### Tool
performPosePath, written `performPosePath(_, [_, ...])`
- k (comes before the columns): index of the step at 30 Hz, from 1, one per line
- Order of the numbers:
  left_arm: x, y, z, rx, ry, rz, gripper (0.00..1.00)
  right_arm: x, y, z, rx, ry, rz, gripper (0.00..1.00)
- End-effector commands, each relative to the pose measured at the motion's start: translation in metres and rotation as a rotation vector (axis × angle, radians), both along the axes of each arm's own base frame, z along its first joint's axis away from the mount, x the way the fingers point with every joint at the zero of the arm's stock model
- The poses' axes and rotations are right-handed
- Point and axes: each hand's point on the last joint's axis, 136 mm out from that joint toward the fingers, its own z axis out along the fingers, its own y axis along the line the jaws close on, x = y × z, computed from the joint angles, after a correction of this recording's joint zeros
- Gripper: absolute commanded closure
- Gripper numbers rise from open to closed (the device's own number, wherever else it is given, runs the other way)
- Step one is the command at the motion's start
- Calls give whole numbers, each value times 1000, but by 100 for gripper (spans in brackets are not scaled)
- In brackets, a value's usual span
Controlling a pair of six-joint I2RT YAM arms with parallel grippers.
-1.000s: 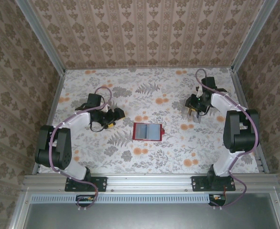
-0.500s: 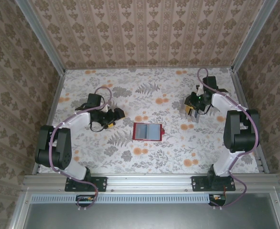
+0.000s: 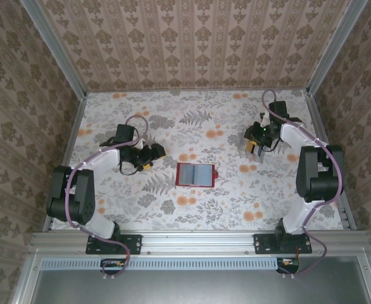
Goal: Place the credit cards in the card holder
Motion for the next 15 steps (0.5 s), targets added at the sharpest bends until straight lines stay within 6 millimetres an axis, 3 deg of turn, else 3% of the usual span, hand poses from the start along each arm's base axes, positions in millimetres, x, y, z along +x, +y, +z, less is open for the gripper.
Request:
performPosePath(1, [-5,0,-9,12,16,-22,18,-9,-9,-9,-109,58,22,69])
performPosePath(7, [-5,-2,-11,1,26,-24,18,-15,-16,-15,-221,100,38,72])
performPosePath(12, [-5,-2,-12,3,26,-23,18,-16,-21,-13,-311,103,54,57])
performPosePath(15, [-5,-2,-12,2,27,-22,18,-15,-17,-17,-315,109,61,53])
